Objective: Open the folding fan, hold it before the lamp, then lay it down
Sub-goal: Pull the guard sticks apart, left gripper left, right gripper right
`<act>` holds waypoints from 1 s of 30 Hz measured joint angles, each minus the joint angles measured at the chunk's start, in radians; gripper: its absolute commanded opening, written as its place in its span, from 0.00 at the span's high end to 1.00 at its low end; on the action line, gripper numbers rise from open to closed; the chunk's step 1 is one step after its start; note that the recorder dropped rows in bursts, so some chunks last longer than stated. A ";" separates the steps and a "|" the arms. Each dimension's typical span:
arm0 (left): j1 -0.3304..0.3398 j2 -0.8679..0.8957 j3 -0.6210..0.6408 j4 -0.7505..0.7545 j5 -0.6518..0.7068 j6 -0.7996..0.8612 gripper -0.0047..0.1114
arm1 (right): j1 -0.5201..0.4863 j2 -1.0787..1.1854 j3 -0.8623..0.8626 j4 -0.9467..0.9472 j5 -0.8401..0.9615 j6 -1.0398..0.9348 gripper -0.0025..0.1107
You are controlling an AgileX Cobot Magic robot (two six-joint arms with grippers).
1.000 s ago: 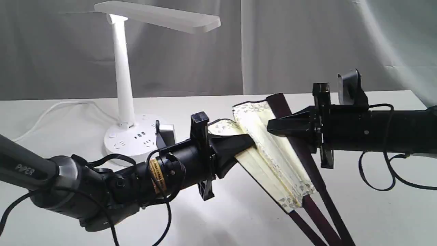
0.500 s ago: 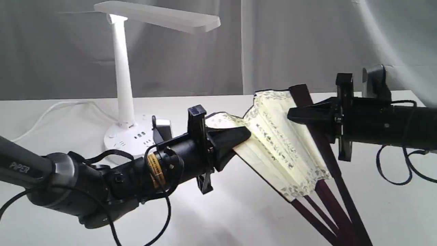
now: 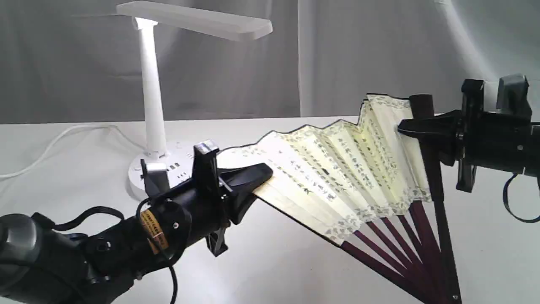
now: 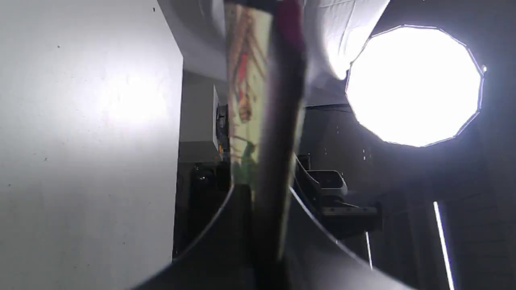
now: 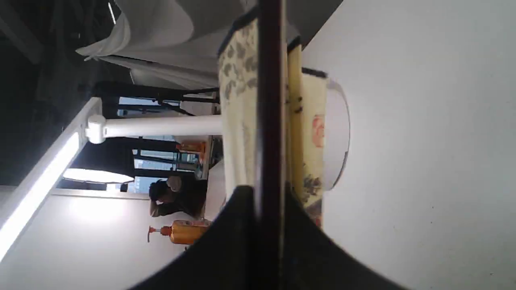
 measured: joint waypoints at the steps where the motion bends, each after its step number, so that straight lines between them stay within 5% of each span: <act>1: 0.000 -0.016 0.016 -0.005 0.000 0.014 0.96 | -0.005 0.000 0.000 0.000 0.000 0.003 0.98; 20: -0.010 -0.251 0.259 -0.259 0.002 0.162 0.96 | -0.116 0.001 0.000 0.037 0.007 0.100 0.98; 30: -0.197 -0.314 0.297 -0.618 0.008 0.313 0.96 | -0.136 0.001 0.000 0.032 0.007 0.154 0.98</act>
